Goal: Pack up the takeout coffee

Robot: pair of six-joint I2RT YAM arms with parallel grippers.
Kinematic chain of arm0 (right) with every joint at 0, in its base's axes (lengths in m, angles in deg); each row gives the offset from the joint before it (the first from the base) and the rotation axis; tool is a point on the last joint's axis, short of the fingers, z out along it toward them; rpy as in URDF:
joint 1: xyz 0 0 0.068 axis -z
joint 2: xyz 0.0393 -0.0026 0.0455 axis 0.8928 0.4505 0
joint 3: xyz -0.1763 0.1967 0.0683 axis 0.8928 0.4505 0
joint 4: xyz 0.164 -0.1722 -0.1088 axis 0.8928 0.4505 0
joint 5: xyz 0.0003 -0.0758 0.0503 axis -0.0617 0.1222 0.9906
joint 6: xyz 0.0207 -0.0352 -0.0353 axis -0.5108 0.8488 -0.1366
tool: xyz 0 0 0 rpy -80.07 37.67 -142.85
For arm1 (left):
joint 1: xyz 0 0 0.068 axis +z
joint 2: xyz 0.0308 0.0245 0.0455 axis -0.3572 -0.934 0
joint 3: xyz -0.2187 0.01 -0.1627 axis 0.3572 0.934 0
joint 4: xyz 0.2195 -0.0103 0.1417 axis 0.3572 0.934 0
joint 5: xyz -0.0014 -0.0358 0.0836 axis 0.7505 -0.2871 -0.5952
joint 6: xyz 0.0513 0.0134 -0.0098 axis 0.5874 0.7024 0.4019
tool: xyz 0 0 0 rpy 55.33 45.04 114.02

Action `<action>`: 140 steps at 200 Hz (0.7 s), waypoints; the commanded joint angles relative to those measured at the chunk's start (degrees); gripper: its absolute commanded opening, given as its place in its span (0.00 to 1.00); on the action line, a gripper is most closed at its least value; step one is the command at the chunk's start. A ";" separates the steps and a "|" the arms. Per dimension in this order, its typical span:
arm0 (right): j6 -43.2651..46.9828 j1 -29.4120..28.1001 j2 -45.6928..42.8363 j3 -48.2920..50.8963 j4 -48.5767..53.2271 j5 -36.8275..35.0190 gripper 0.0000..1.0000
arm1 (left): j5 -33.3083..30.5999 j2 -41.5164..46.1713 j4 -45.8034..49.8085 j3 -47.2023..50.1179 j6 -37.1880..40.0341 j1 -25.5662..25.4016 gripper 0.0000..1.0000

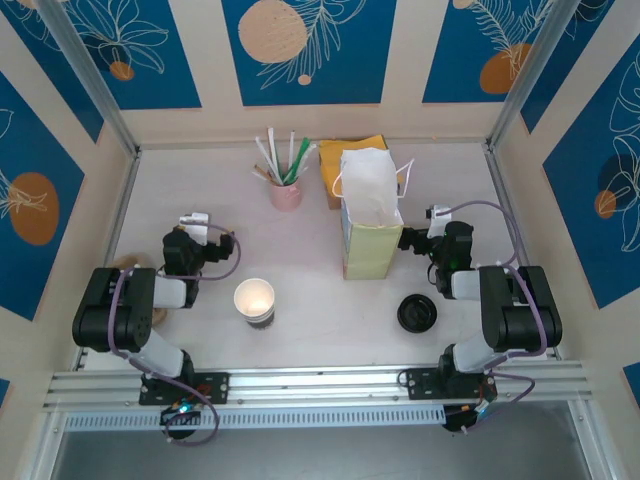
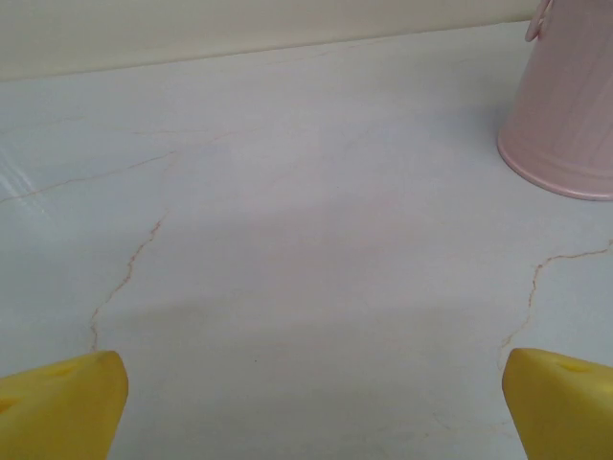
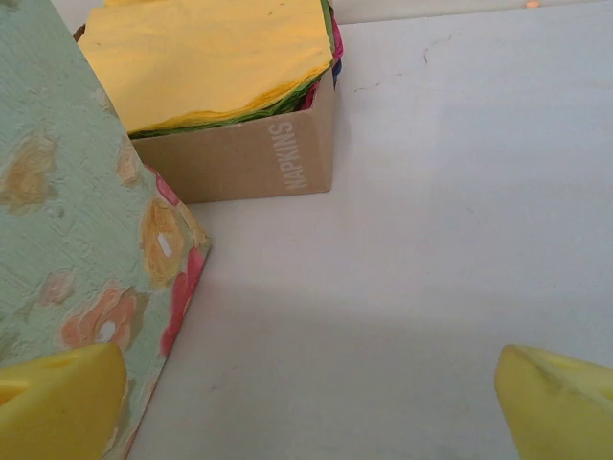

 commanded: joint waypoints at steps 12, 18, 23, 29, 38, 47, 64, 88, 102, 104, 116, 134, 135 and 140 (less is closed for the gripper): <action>-0.19 -0.37 0.42 -1.56 -0.19 -0.80 0.99 | -0.55 -0.08 0.17 -1.09 -0.46 -0.50 1.00; -0.19 -0.38 0.34 -1.56 -0.19 -0.80 0.99 | -0.54 -0.09 0.15 -1.09 -0.43 -0.52 1.00; -0.19 -0.38 0.34 -1.57 -0.20 -0.78 0.99 | -0.54 -0.09 0.15 -1.10 -0.47 -0.58 1.00; -0.21 -0.39 0.34 -1.61 -0.20 -0.81 0.99 | -0.54 -0.09 0.16 -1.11 -0.48 -0.49 1.00; -0.19 -0.38 0.42 -1.56 -0.21 -0.75 0.99 | -0.54 -0.09 0.15 -1.17 -0.48 -0.55 1.00; -0.19 -0.38 0.42 -1.61 -0.23 -0.77 0.99 | -0.54 -0.09 0.14 -1.05 -0.48 -0.51 1.00; -0.20 -0.38 0.43 -1.57 -0.14 -0.77 0.99 | -0.52 -0.02 0.15 -1.10 -0.43 -0.57 1.00; -0.28 -0.30 0.37 -1.58 -0.16 -0.71 0.99 | -0.45 -0.08 0.18 -1.01 -0.48 -0.57 1.00; -0.28 -0.29 0.38 -1.60 -0.12 -0.66 0.99 | -0.45 -0.09 0.15 -1.09 -0.48 -0.51 1.00; -0.28 -0.29 0.42 -1.61 -0.10 -0.66 0.99 | -0.45 -0.09 0.15 -1.09 -0.48 -0.53 1.00; -0.28 -0.25 0.41 -1.59 -0.18 -0.70 0.99 | -0.45 -0.08 0.15 -1.05 -0.48 -0.55 1.00; -0.37 -0.13 0.39 -1.56 -0.15 -0.48 0.99 | -0.45 -0.08 0.15 -1.17 -0.48 -0.53 1.00; -0.34 -0.10 0.42 -1.56 -0.16 -0.37 0.99 | -0.45 -0.09 0.19 -1.17 -0.48 -0.56 1.00; -0.45 0.03 0.43 -1.57 -0.16 -0.15 0.99 | -0.45 -0.06 0.19 -1.09 -0.47 -0.46 1.00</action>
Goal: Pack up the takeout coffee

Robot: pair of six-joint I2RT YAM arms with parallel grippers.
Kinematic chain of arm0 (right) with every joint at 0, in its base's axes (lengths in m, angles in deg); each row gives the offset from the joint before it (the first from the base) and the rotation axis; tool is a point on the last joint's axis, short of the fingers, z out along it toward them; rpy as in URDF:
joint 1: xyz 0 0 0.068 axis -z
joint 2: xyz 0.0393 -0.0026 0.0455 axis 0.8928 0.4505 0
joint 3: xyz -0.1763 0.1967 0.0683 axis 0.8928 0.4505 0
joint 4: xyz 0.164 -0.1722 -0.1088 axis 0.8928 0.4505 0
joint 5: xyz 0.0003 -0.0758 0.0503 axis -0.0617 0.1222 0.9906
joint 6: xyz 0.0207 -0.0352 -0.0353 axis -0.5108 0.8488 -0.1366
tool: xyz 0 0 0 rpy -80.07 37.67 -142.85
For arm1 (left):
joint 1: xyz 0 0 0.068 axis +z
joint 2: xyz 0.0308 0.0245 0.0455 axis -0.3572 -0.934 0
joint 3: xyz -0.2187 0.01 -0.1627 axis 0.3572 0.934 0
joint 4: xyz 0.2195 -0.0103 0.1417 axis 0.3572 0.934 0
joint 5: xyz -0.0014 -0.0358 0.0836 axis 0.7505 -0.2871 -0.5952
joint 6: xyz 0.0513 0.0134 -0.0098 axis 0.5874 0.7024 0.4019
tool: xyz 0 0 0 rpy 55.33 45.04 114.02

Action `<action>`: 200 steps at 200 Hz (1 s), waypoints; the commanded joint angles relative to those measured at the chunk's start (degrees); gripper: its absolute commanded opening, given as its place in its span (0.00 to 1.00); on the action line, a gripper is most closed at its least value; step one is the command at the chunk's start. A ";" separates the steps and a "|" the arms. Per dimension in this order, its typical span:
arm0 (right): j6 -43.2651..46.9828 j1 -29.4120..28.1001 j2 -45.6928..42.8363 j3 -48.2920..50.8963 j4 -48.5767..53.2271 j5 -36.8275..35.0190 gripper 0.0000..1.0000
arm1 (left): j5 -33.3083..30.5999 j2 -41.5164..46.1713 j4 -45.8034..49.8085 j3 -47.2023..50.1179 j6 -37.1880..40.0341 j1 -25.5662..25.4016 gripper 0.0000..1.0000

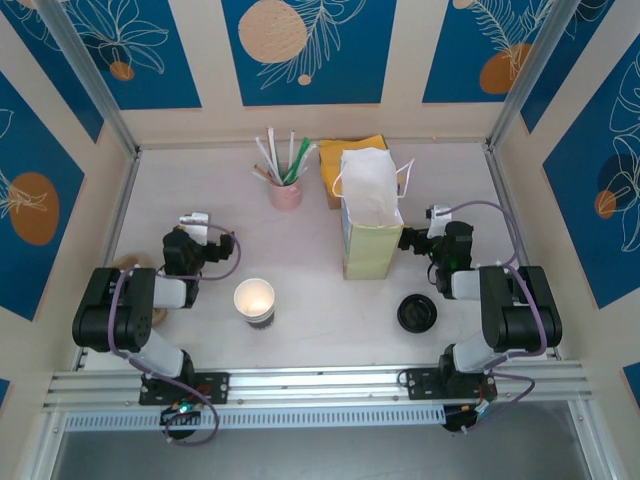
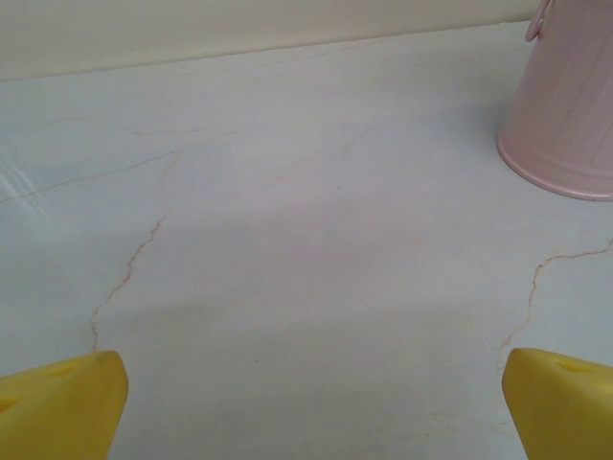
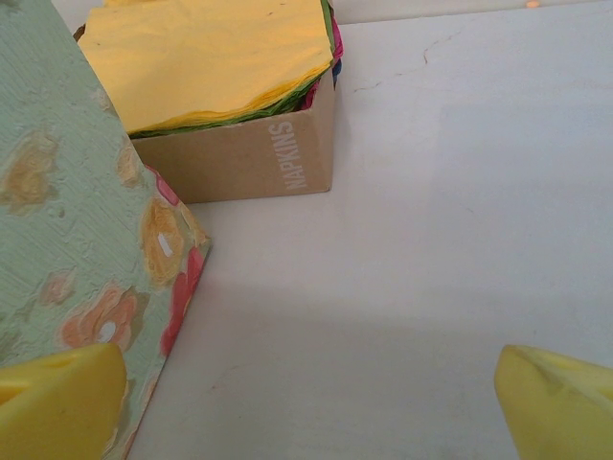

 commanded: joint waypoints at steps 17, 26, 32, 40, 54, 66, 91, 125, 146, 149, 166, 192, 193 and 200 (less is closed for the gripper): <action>-0.54 0.10 0.43 -1.65 -0.11 0.12 0.99 | -0.45 -0.01 0.56 -1.26 -0.47 -0.52 1.00; -0.56 0.17 0.43 -1.65 -0.15 0.08 0.99 | -0.45 -0.06 0.59 -1.33 -0.48 -0.50 1.00; -0.54 0.13 0.40 -1.65 -0.18 0.11 0.99 | -0.45 -0.04 0.63 -1.35 -0.48 -0.54 1.00; -0.54 0.20 0.41 -1.69 -0.13 0.11 0.99 | -0.38 0.01 0.65 -1.35 -0.48 -0.49 1.00; -0.54 0.09 0.36 -1.56 -0.11 0.09 0.99 | -0.36 0.06 0.76 -1.34 -0.48 -0.55 1.00; -0.54 0.12 0.34 -1.56 -0.25 0.06 0.99 | -0.41 0.11 0.85 -1.20 -0.43 -0.50 1.00; -0.62 -0.09 -0.03 -1.43 -0.35 -0.81 0.99 | -0.29 0.65 1.35 -1.50 -0.47 -0.50 1.00; -1.33 -0.01 -5.88 -4.50 10.04 -3.28 0.99 | -3.30 6.81 9.73 -3.54 -1.41 -0.50 1.00; -2.31 0.16 -10.37 -5.31 14.80 -5.41 0.99 | -10.02 13.63 28.53 -10.62 -6.04 -0.50 1.00; -2.55 0.21 -11.14 -5.30 15.22 -5.63 0.99 | -11.27 14.29 31.63 -11.98 -7.30 -0.49 1.00; -7.34 0.43 -15.60 -6.31 20.44 -9.69 0.99 | -17.10 17.14 49.22 -20.31 -14.82 -0.50 1.00; -18.94 2.08 -22.21 -12.09 36.20 -13.29 0.99 | -13.29 19.23 71.44 -32.98 -20.42 -0.41 1.00; -19.14 2.11 -22.40 -12.32 36.99 -13.22 0.99 | -12.85 19.34 71.74 -33.38 -20.38 -0.41 1.00; -20.90 2.50 -23.73 -14.20 40.81 -12.42 0.99 | -10.34 19.67 75.08 -35.36 -21.08 -0.41 1.00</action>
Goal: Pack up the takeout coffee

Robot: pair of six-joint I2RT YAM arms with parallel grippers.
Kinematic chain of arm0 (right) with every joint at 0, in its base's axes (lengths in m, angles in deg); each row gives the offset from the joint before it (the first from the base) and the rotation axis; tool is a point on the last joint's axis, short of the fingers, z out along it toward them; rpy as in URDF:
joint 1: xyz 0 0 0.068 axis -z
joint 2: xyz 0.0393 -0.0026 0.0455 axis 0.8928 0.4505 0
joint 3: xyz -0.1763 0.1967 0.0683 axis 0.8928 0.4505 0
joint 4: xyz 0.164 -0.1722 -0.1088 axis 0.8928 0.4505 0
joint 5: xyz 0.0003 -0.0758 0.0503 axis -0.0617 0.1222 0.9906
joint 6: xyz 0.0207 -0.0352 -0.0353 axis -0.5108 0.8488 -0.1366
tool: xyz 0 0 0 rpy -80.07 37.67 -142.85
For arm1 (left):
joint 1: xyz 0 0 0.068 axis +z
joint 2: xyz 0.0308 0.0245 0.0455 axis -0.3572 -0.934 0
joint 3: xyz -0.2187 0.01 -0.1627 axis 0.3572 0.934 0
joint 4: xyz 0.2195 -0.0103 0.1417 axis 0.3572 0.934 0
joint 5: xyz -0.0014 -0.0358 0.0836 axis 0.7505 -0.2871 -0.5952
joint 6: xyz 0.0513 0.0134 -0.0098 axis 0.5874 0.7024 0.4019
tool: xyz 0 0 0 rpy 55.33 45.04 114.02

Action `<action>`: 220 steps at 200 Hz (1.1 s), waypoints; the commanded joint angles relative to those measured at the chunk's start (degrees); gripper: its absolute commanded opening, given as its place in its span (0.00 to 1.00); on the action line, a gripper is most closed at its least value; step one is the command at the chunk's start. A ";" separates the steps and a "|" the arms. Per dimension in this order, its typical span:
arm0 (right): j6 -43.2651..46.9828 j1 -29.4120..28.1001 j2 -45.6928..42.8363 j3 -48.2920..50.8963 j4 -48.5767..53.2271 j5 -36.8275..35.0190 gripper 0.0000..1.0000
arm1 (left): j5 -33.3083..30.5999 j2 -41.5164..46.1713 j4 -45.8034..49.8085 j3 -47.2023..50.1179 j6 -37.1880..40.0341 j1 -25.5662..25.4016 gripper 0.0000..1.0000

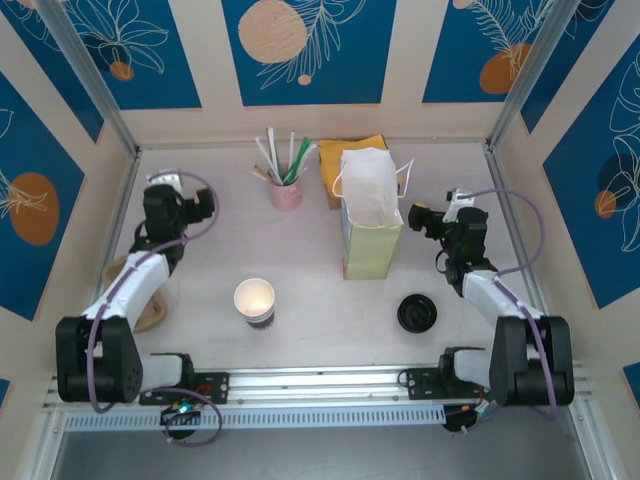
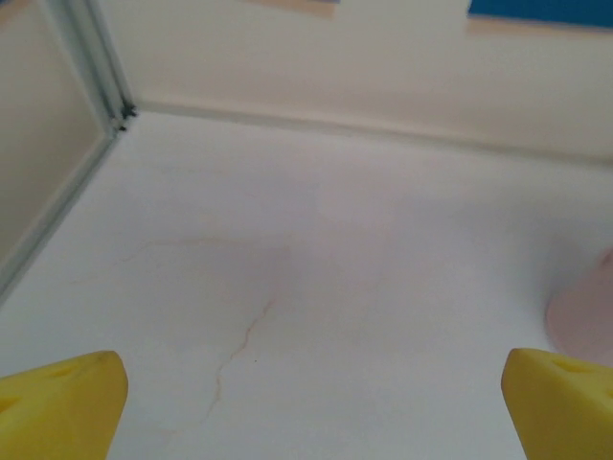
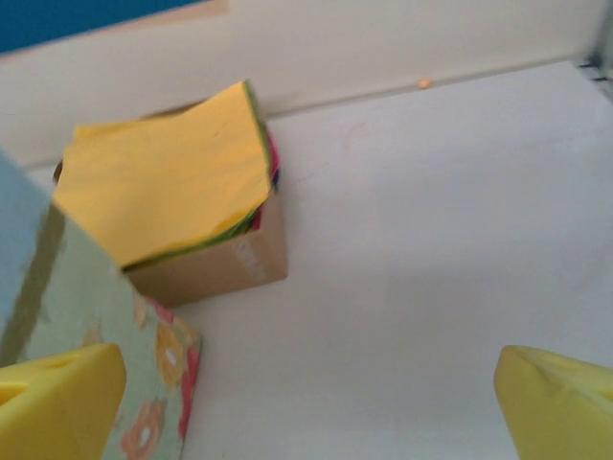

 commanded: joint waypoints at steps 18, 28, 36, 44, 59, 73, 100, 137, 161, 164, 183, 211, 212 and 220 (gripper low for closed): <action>-14.68 1.75 -7.36 -10.20 24.16 -1.69 0.99 | 8.49 4.21 30.77 -10.07 -10.40 -0.16 1.00; -16.22 1.81 -8.44 -11.61 27.40 -0.82 0.99 | 11.88 6.31 31.23 -9.95 -12.38 -0.15 1.00; -16.53 2.00 -9.30 -12.29 28.29 1.24 0.99 | 13.82 7.84 31.90 -9.61 -14.06 -0.13 1.00; -18.95 2.04 -10.13 -13.10 30.06 1.52 0.99 | 16.43 9.32 32.72 -9.63 -15.14 -0.15 1.00; -20.62 2.52 -11.48 -14.01 31.75 5.79 0.99 | 19.86 10.75 36.27 -10.00 -17.29 -0.17 1.00; -22.18 2.18 -12.65 -15.00 33.37 7.76 0.99 | 22.80 11.81 39.51 -9.93 -18.52 -0.25 1.00; -22.53 0.54 -13.17 -19.37 39.82 10.86 0.99 | 24.08 14.49 47.39 -10.55 -18.84 -0.84 1.00; -19.42 -3.72 -12.81 -25.09 48.53 9.11 0.99 | 20.01 17.81 60.08 -13.13 -18.82 -3.96 0.93; -17.45 -6.17 -12.34 -27.99 52.24 7.09 0.99 | 17.51 19.03 66.02 -13.99 -20.20 -8.38 0.84; -17.24 -6.44 -12.27 -28.29 52.61 6.80 0.99 | 16.96 19.05 66.77 -13.99 -20.42 -9.14 0.82; -16.51 -7.55 -11.97 -29.73 54.50 6.12 0.99 | 14.64 18.15 71.09 -14.76 -22.02 -14.18 0.66; -15.50 -8.57 -12.69 -29.79 55.33 4.43 0.99 | 12.00 17.16 73.17 -14.55 -25.87 -22.15 0.59; -15.45 -8.65 -12.71 -29.79 55.34 4.40 0.99 | 11.90 17.15 73.18 -14.57 -26.05 -22.41 0.59; -15.25 -8.85 -12.85 -29.72 55.50 3.96 0.99 | 11.53 16.76 73.27 -14.40 -27.00 -24.25 0.56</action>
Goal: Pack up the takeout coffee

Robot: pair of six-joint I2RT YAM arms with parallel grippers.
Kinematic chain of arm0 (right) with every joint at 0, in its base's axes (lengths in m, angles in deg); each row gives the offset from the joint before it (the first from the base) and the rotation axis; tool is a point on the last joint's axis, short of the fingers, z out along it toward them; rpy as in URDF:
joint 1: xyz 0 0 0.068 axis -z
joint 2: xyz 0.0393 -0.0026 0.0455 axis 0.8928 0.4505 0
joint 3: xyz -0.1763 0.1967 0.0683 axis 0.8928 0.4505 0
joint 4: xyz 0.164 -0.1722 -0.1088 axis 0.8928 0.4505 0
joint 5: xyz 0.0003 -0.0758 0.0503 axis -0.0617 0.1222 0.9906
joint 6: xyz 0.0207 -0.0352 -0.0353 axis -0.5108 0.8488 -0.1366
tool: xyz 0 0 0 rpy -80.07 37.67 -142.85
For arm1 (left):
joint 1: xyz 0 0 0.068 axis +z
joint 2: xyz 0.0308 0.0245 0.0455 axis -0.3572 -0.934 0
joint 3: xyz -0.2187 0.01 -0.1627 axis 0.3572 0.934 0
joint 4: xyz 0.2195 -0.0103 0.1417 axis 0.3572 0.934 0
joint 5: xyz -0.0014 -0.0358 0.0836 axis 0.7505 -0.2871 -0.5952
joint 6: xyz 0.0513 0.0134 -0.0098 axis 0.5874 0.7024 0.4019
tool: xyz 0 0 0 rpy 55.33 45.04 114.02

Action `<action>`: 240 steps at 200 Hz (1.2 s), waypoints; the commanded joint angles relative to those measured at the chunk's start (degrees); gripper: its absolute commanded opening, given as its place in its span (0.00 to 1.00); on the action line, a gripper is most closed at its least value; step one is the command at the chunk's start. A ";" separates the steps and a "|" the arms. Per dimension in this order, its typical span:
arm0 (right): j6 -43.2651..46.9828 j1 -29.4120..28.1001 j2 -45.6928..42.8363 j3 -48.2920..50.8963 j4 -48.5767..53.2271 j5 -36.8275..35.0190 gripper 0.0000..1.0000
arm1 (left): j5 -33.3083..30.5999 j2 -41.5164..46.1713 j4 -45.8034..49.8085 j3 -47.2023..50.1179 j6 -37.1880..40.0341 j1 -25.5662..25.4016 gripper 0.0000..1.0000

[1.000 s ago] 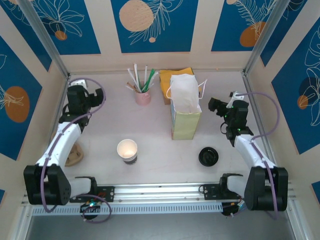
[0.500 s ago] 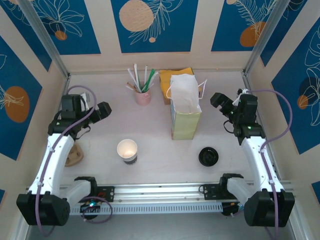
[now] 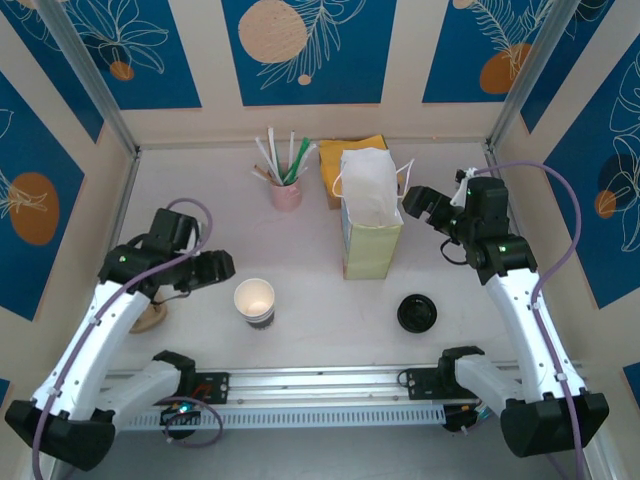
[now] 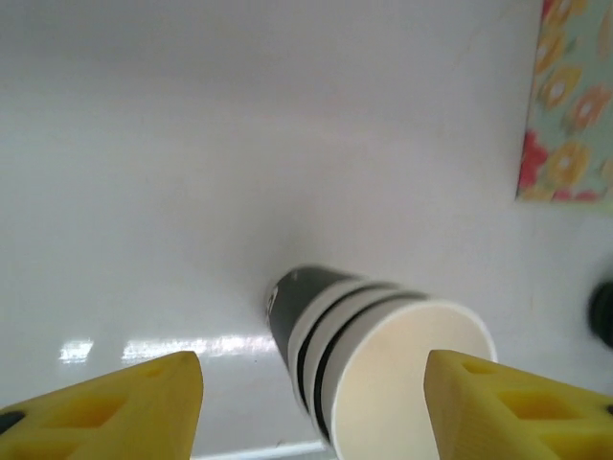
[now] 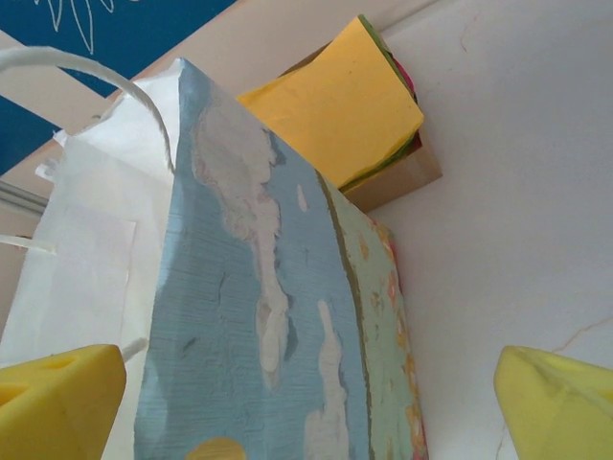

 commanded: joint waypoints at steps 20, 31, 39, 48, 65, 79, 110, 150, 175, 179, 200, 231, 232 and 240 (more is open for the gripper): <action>2.36 -0.78 -0.35 -0.88 2.85 -1.65 0.99 | -4.81 -2.35 4.89 -1.03 -5.95 -9.43 0.44; 2.52 -0.77 0.16 -0.79 2.96 -1.39 0.99 | -5.80 -3.93 5.04 -1.24 -6.38 -11.80 0.40; 2.54 -0.77 0.45 -0.92 3.18 -1.31 0.99 | -6.29 -5.17 5.23 -1.40 -6.66 -13.20 0.38; 2.69 -0.80 0.46 -0.98 3.29 -1.65 0.99 | -6.79 -6.33 5.32 -1.42 -6.88 -14.43 0.35; 2.95 -0.86 0.09 -0.88 3.17 -2.49 0.99 | -7.53 -7.78 5.36 -1.48 -7.28 -16.00 0.30; 3.22 -0.86 -0.17 -0.87 3.23 -2.89 0.99 | -7.87 -8.39 5.50 -1.55 -7.51 -16.50 0.27; 3.20 -0.85 -0.29 -0.35 3.02 -2.70 0.99 | -7.54 -9.42 5.08 -1.06 -7.51 -16.76 0.25; 3.47 -0.82 -0.44 -0.08 2.62 -2.86 0.99 | -7.25 -9.75 4.79 -0.20 -7.95 -16.92 0.22; 3.39 -0.85 -0.43 0.18 2.19 -2.77 0.99 | -7.07 -10.01 4.79 0.21 -7.96 -16.86 0.22; 3.34 -0.77 -0.31 0.18 2.16 -2.83 0.99 | -7.08 -10.01 4.79 0.25 -8.03 -16.91 0.22; 3.40 -0.79 -0.44 0.18 2.18 -3.09 0.99 | -7.01 -10.34 4.63 0.70 -7.99 -16.87 0.22; 3.47 -0.80 -0.53 0.09 2.35 -3.29 0.99 | -7.73 -10.36 4.92 1.02 -8.13 -16.88 0.22; 3.48 -0.87 -0.53 0.09 2.35 -3.33 0.99 | -7.75 -10.36 4.95 1.00 -8.12 -16.87 0.22; 3.36 -0.85 -0.56 0.18 2.35 -3.50 0.99 | -7.69 -10.45 4.97 1.15 -8.04 -16.95 0.22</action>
